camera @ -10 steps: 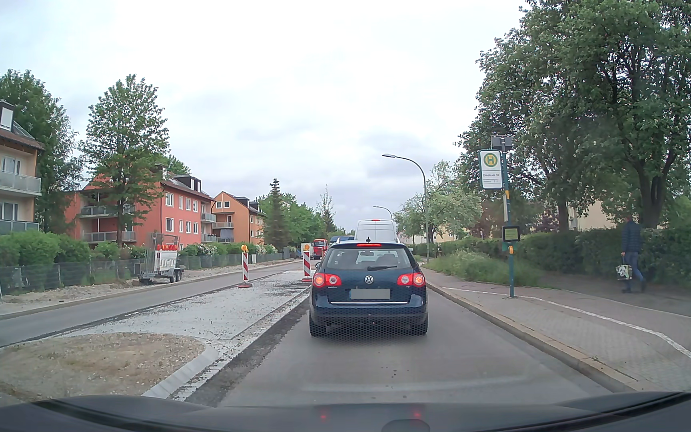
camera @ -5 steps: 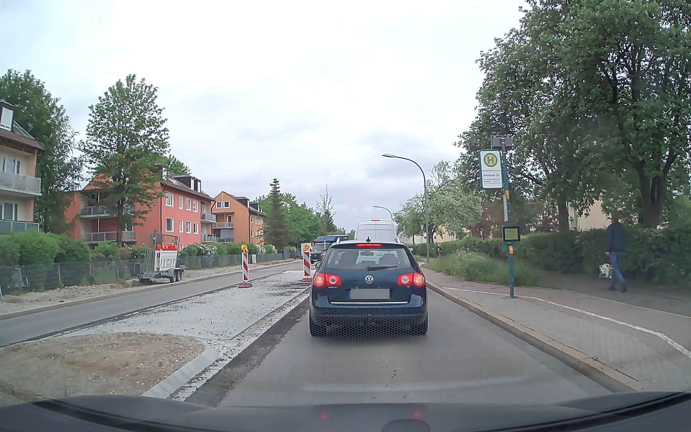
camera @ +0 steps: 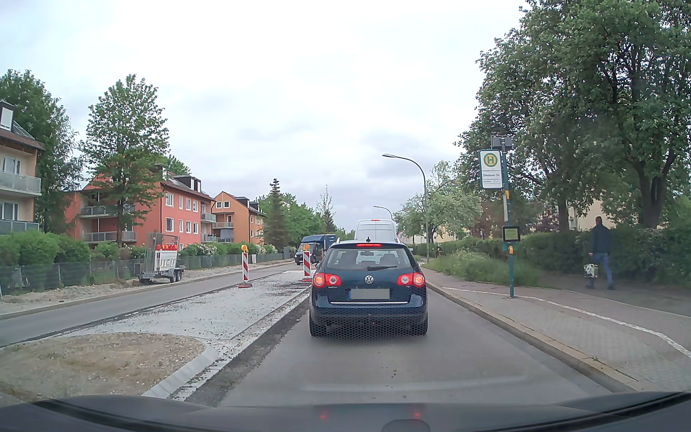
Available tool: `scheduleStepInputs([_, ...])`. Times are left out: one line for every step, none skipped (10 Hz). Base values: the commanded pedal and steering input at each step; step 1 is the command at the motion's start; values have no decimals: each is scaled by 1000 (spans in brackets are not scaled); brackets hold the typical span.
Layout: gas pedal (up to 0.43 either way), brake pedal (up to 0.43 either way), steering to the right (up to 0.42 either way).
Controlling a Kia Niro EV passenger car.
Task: Follow the waypoints while adhering to traffic rules and regulations
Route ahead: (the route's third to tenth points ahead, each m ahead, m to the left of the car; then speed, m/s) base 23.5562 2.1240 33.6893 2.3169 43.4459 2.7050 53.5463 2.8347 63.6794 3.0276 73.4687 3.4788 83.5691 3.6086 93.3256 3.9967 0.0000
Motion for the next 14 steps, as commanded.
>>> scheduleStepInputs([0, 256, -11])
scheduleStepInputs([0, 262, -11])
scheduleStepInputs([0, 256, -11])
scheduleStepInputs([0, 256, -11])
scheduleStepInputs([0, 262, -11])
scheduleStepInputs([0, 256, -11])
scheduleStepInputs([0, 256, -11])
scheduleStepInputs([0, 262, -11])
scheduleStepInputs([0, 256, -11])
scheduleStepInputs([0, 256, -11])
scheduleStepInputs([0, 256, -11])
scheduleStepInputs([0, 262, -11])
scheduleStepInputs([0, 256, -11])
scheduleStepInputs([0, 256, -11])
